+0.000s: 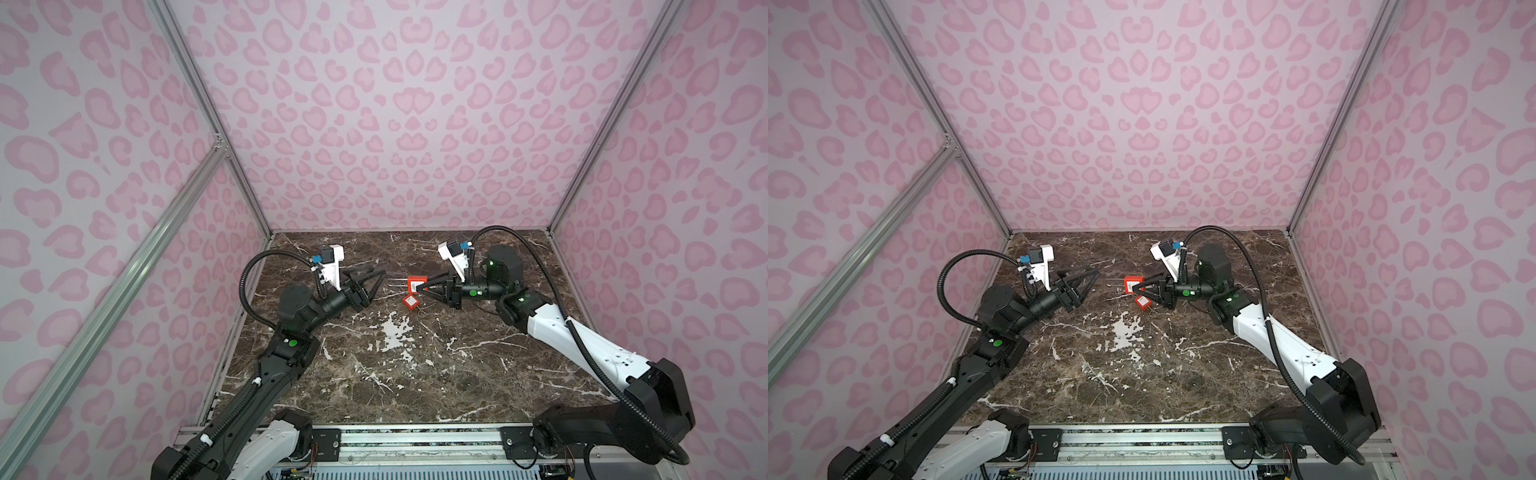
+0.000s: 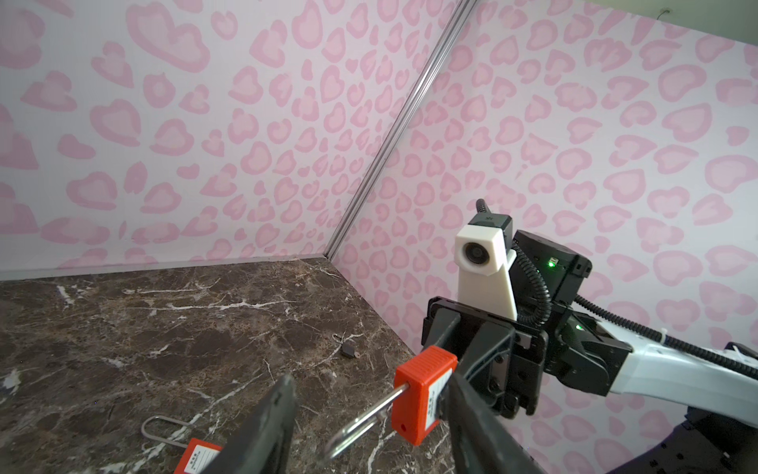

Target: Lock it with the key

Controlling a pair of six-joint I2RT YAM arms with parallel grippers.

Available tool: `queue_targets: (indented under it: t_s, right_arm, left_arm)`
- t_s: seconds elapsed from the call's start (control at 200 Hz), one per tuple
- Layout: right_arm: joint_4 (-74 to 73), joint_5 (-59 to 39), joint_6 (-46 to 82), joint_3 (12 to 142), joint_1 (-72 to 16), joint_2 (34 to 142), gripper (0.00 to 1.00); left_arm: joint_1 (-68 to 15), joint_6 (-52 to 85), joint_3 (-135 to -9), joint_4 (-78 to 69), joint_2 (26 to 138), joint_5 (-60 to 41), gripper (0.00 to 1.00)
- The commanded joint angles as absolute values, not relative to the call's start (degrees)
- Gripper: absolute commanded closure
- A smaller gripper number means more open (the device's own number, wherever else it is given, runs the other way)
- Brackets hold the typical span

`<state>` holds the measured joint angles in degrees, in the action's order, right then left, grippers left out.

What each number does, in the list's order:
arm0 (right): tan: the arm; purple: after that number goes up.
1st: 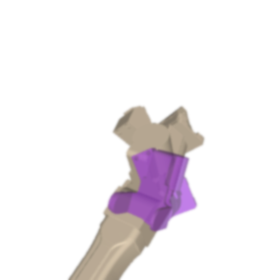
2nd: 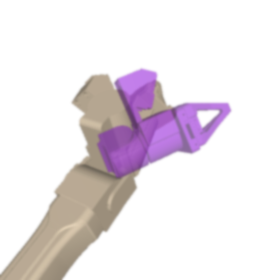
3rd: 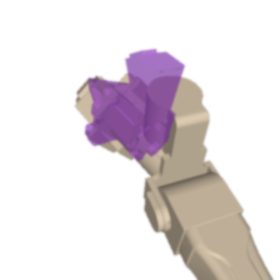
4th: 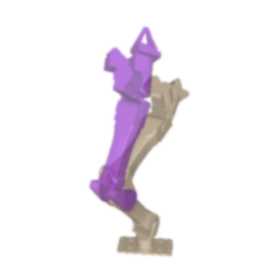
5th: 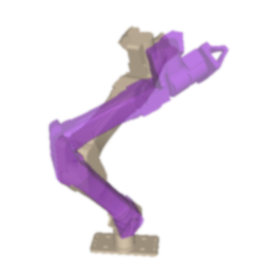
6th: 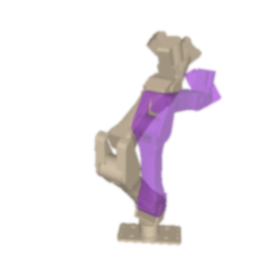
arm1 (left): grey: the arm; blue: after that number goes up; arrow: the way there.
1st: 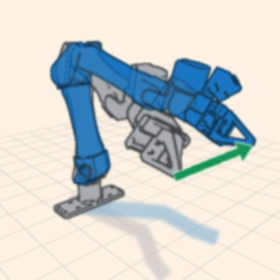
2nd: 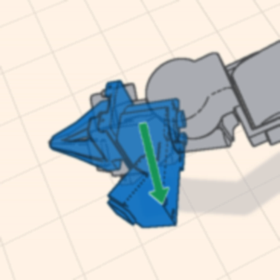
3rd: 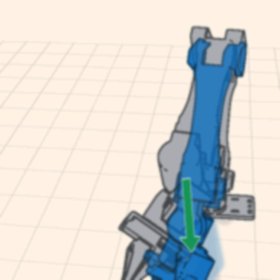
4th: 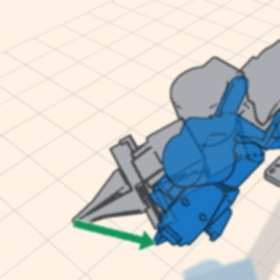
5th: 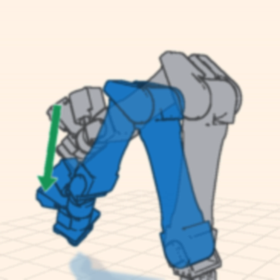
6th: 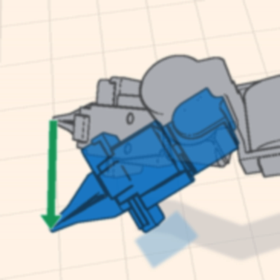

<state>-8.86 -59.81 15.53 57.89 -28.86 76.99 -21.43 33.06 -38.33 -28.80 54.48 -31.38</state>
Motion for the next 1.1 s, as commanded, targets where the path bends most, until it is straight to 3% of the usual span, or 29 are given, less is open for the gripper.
queue_targets:
  t_s: [0.0, 0.625, 1.095]
  right_arm:
    - [-5.2, -64.3, 10.8, 58.4, -28.8, 76.5, 1.00]
    - [-11.3, -73.8, 15.1, 58.8, -27.2, 73.3, 0.98]
    - [-14.4, -74.9, 17.1, 59.0, -27.1, 74.6, 0.98]
  left_arm:
    - [-21.6, 28.6, -37.9, -29.0, 54.0, -35.2, 0.44]
    - [-22.0, 24.6, -37.1, -31.8, 54.7, -48.0, 0.52]
    - [-22.1, 27.6, -37.8, -30.9, 55.2, -50.7, 0.84]
